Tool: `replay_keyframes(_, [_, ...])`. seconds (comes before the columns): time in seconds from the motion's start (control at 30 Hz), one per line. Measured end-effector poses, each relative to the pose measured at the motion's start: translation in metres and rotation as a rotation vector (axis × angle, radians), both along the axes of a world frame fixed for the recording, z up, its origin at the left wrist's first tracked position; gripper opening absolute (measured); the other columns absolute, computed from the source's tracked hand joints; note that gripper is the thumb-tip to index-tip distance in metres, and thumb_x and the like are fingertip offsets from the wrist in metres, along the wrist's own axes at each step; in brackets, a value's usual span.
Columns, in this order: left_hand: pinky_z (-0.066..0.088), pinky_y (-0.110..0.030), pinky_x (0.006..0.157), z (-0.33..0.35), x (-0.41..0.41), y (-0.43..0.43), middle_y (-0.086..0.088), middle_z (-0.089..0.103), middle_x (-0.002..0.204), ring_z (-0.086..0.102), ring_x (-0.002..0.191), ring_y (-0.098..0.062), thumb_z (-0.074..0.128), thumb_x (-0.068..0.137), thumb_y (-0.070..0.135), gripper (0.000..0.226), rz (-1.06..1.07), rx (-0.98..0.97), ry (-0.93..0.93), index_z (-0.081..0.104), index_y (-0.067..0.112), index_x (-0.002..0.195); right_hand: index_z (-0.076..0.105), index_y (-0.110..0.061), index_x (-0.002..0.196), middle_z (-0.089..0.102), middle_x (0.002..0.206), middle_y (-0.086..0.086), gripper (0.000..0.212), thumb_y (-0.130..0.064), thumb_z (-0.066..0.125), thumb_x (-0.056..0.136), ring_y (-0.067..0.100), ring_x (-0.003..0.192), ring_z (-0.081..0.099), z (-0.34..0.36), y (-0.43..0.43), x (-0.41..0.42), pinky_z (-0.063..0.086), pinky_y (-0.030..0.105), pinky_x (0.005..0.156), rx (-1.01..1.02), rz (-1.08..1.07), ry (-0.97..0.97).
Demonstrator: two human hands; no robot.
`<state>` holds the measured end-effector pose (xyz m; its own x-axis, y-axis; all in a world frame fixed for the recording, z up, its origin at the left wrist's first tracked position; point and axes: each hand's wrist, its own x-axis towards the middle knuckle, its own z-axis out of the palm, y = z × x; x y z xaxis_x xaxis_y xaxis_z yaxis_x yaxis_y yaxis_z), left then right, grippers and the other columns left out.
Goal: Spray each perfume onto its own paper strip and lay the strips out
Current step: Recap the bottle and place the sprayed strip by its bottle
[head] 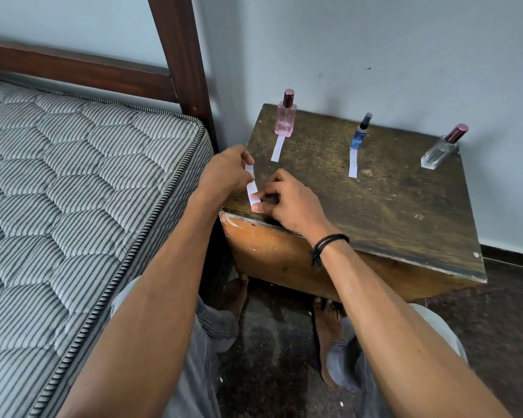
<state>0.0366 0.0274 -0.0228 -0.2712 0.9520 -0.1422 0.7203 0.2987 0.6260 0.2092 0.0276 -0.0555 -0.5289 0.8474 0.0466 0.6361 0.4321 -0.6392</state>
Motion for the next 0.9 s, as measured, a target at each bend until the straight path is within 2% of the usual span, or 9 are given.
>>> replay_keyframes(0.1, [0.058,-0.045,0.084,0.000,0.000,0.001,0.004,0.061,0.090,0.065,0.091,-0.023,0.069,0.084,0.007,0.025,0.027,0.027,-0.051,0.060,0.029,0.091,0.079,-0.033,0.104,0.054,0.102,-0.014,0.022,-0.042,0.081,0.084,0.010,0.087,0.058,0.000,0.000,-0.001,0.039,0.033,0.066,-0.006,-0.007,0.013])
replay_keyframes(0.23, [0.059,-0.046,0.083,0.000,0.000,0.001,-0.001,0.065,0.099,0.066,0.096,-0.026,0.069,0.084,0.008,0.027,0.039,0.033,-0.089,0.058,0.032,0.085,0.080,-0.035,0.098,0.058,0.101,-0.011,0.017,-0.041,0.082,0.083,0.013,0.088,0.061,-0.003,0.000,-0.002,0.047,0.037,0.071,-0.015,-0.026,0.047])
replay_keyframes(0.33, [0.061,-0.048,0.082,0.000,-0.001,0.002,-0.005,0.066,0.103,0.068,0.091,-0.028,0.070,0.083,0.007,0.030,0.064,0.034,-0.146,0.058,0.035,0.080,0.080,-0.035,0.097,0.060,0.099,-0.010,0.013,-0.040,0.080,0.085,0.013,0.087,0.061,-0.004,-0.001,-0.004,0.050,0.040,0.072,-0.003,-0.041,0.061])
replay_keyframes(0.43, [0.062,-0.050,0.080,0.000,-0.001,0.002,-0.006,0.066,0.103,0.070,0.089,-0.027,0.069,0.084,0.005,0.031,0.086,0.028,-0.209,0.060,0.034,0.080,0.081,-0.031,0.097,0.061,0.094,-0.007,0.010,-0.036,0.077,0.089,0.015,0.082,0.062,-0.005,-0.004,-0.005,0.053,0.043,0.070,0.061,-0.043,0.083])
replay_keyframes(0.53, [0.063,-0.050,0.075,0.000,-0.001,0.003,-0.003,0.066,0.094,0.073,0.084,-0.028,0.065,0.085,0.001,0.026,0.116,0.032,-0.269,0.064,0.027,0.084,0.080,-0.026,0.096,0.061,0.092,-0.007,0.009,-0.032,0.074,0.092,0.015,0.079,0.061,-0.004,-0.005,-0.002,0.053,0.044,0.067,0.101,-0.043,0.126])
replay_keyframes(0.63, [0.064,-0.048,0.071,0.003,0.000,0.002,-0.003,0.066,0.093,0.074,0.082,-0.027,0.062,0.084,-0.002,0.026,0.166,0.078,-0.313,0.063,0.025,0.085,0.076,-0.021,0.103,0.060,0.092,-0.010,0.020,-0.037,0.076,0.090,0.013,0.079,0.061,0.002,-0.006,-0.002,0.055,0.040,0.072,0.090,-0.066,0.184])
replay_keyframes(0.77, [0.064,-0.046,0.069,0.005,-0.001,0.003,-0.005,0.068,0.097,0.074,0.080,-0.023,0.059,0.083,-0.001,0.029,0.232,0.163,-0.378,0.062,0.027,0.086,0.071,-0.017,0.112,0.064,0.091,-0.004,0.043,-0.044,0.083,0.081,0.015,0.078,0.062,0.010,-0.010,-0.005,0.057,0.039,0.075,0.050,-0.097,0.261])
replay_keyframes(0.9, [0.064,-0.047,0.074,0.007,0.002,0.003,-0.004,0.068,0.098,0.073,0.086,-0.022,0.061,0.081,0.003,0.027,0.235,0.206,-0.365,0.064,0.030,0.088,0.068,-0.017,0.117,0.061,0.091,-0.006,0.043,-0.038,0.083,0.083,0.012,0.077,0.059,0.011,-0.016,-0.009,0.056,0.036,0.074,0.081,-0.066,0.243])
